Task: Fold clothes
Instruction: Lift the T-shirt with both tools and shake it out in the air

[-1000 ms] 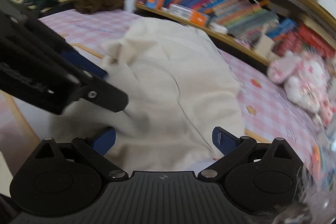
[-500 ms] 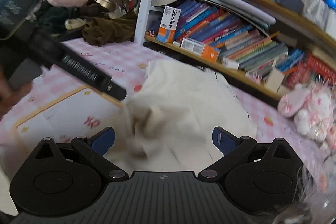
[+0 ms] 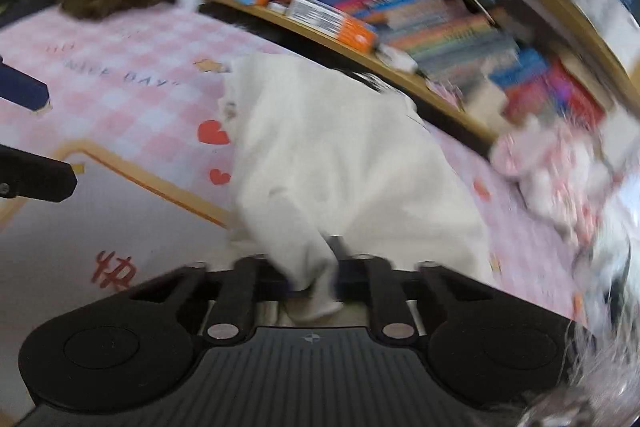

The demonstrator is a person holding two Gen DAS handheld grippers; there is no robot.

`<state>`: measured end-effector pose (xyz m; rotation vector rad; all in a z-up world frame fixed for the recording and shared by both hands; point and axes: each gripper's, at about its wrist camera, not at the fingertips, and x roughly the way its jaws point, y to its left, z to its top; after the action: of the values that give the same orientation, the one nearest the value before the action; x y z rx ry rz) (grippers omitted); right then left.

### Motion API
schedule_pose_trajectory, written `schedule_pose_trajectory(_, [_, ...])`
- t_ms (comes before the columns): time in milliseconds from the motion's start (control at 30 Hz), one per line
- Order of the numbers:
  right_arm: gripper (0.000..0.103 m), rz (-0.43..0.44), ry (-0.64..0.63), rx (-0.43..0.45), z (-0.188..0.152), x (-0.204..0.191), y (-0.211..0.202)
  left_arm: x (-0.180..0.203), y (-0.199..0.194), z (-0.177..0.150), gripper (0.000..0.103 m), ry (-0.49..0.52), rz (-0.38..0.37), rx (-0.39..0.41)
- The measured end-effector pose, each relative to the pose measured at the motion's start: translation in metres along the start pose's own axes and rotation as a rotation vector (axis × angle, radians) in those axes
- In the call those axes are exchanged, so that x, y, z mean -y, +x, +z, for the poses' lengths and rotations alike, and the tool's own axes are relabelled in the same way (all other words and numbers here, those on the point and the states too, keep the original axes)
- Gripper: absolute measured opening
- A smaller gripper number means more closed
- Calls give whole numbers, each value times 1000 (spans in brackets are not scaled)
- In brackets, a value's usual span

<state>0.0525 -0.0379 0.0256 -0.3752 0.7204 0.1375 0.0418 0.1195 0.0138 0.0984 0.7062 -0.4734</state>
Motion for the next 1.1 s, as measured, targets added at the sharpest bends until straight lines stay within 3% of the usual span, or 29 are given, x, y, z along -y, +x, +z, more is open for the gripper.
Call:
schedule_pose_trajectory(167, [6,-21,115,-32,-26,22,-56,8,14,3,92,61,-43,14])
schedule_pose_trajectory(400, [6,-217,287,-35,-59,68,-114,49,34,2,92,269,-109,38])
schedule_pose_trajectory(633, [6,-308,234,81,-37,79,-145,84,36,-5,92,481,-114,113])
schedule_pose_trajectory(767, [6,-313,233,177,-14,88,-161,95,54,2,92,461,-105,80])
schedule_pose_trajectory(933, [6,-335,214,254,4,96,-178,96,59,22,91,400,8,175])
schedule_pose_trajectory(1000, [6,-350,190,255,4,98,-181,88,57,26,77,378,12,199])
schedule_pose_trajectory(1067, [6,-359,179,242,-1,99,-180,76,55,29,32,330,-6,187])
schedule_pose_trajectory(1100, [6,-356,183,232,-4,100,-179,68,52,31,25,292,-18,189])
